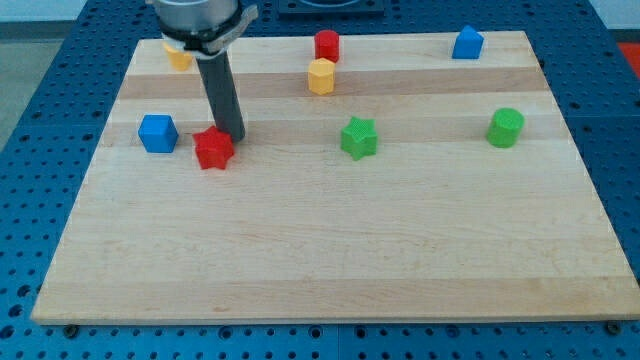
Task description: Push the red star towards the bottom left corner of the board
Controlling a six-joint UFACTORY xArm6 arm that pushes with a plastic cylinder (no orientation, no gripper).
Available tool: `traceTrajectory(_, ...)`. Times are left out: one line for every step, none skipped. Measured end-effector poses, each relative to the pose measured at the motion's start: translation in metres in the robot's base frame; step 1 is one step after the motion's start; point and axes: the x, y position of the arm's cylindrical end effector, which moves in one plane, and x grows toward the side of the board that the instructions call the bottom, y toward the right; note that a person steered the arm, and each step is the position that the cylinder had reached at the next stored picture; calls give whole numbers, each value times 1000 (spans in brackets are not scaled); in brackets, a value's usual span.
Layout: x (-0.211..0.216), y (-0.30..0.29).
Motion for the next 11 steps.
traceTrajectory(32, -7)
traceTrajectory(46, -10)
traceTrajectory(45, 0)
traceTrajectory(35, 6)
traceTrajectory(17, 5)
traceTrajectory(11, -4)
traceTrajectory(32, -29)
traceTrajectory(57, -57)
traceTrajectory(80, -75)
traceTrajectory(99, -84)
traceTrajectory(102, -88)
